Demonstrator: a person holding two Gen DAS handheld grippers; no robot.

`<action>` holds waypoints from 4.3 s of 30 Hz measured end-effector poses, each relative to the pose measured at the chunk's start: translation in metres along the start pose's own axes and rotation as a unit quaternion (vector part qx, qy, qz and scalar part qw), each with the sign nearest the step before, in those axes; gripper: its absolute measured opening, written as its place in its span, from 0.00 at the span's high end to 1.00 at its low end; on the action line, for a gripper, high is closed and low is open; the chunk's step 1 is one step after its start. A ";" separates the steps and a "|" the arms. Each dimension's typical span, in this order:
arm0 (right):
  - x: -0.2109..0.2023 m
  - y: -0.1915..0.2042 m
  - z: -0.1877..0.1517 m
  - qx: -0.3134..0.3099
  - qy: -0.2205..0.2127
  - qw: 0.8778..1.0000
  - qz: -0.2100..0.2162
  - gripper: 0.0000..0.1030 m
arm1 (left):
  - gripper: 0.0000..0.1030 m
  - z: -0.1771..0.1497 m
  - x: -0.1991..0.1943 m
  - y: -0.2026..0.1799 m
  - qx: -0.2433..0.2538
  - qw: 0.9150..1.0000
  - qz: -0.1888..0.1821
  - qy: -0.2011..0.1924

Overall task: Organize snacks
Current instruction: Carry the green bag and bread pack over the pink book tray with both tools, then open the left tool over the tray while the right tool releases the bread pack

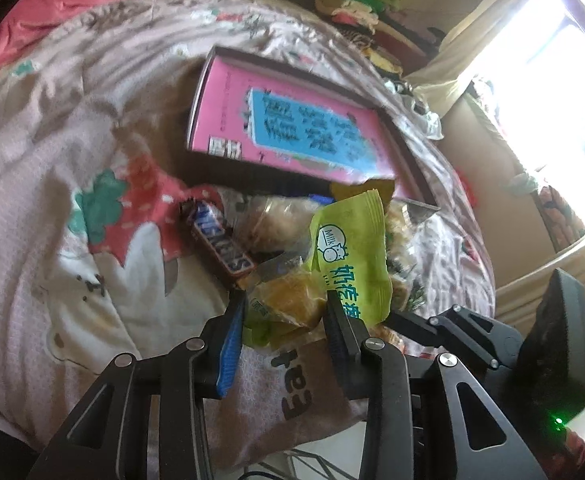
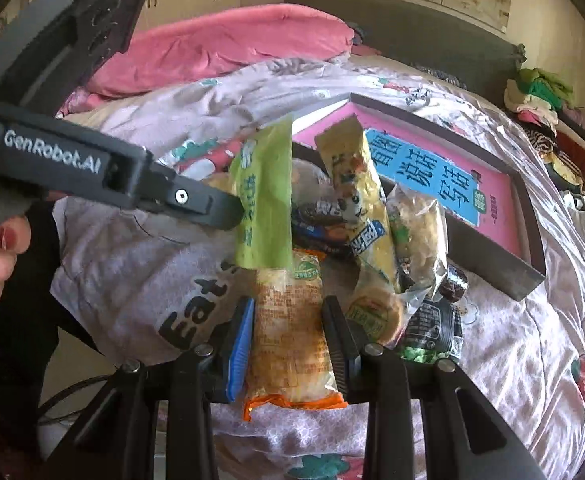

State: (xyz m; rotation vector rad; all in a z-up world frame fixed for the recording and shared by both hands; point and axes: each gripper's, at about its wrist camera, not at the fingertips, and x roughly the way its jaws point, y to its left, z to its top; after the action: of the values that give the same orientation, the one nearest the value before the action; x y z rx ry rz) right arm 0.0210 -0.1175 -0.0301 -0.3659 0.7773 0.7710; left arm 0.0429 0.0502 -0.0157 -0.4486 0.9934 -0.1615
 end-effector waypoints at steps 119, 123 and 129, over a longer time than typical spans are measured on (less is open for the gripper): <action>0.038 -0.184 0.044 0.214 -0.067 0.969 -0.100 0.68 | 0.56 0.117 0.093 0.004 0.016 0.991 0.132 -0.003; 0.038 -0.184 0.044 0.215 -0.066 0.969 -0.099 0.67 | 0.52 0.117 0.090 0.005 0.017 0.991 0.133 -0.009; 0.037 -0.184 0.043 0.217 -0.065 0.969 -0.100 0.66 | 0.50 0.118 0.086 0.004 0.016 0.991 0.133 -0.015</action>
State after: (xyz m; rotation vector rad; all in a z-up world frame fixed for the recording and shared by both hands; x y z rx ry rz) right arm 0.1950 -0.1991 -0.0249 0.0023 0.7491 0.4147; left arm 0.1882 0.0601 -0.0286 -0.2843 1.0105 0.0681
